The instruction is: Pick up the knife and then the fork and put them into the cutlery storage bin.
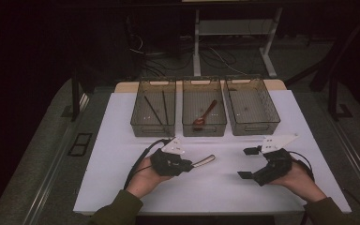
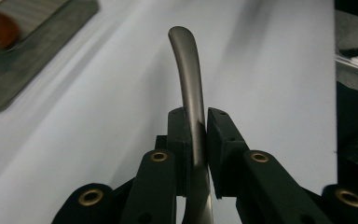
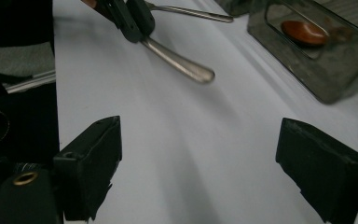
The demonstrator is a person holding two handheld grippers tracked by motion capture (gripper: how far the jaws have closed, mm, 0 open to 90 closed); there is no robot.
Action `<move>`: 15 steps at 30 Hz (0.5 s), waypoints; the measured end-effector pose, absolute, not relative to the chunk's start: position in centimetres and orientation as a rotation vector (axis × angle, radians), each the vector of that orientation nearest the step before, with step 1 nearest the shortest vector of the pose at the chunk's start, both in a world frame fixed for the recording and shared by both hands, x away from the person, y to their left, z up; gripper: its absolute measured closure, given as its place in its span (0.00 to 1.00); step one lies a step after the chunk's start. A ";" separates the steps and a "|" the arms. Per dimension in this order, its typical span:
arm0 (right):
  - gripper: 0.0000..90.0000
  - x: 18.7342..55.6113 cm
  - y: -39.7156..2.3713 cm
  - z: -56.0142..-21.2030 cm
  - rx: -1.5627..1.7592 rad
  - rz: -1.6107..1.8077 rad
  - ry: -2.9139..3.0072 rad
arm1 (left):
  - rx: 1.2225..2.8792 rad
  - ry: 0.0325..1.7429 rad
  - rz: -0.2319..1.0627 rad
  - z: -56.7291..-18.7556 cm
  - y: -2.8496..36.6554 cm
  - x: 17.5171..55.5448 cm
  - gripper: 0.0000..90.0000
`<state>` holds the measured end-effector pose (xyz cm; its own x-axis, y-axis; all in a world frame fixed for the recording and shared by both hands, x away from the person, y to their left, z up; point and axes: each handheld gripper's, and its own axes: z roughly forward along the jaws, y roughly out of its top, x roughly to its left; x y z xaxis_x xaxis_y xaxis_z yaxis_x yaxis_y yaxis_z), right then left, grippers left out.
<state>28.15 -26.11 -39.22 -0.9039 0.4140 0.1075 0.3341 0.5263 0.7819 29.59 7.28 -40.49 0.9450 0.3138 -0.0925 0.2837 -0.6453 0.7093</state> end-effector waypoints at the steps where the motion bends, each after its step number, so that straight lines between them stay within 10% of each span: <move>1: 0.15 28.3 -25.7 -39.1 0.632 1.327 2.678 | 2.309 0.401 0.047 -40.5 6.9 29.5 0.88; 15: 0.27 29.9 -19.7 -39.2 0.270 1.153 2.871 | 2.336 0.177 -0.036 -40.1 3.3 29.1 0.88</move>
<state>29.94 -19.72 -39.17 -0.9843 0.1739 0.0311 0.1472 0.7093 0.6893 29.13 3.33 -40.07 0.9899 0.1168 -0.0805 0.1391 -0.6879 0.7124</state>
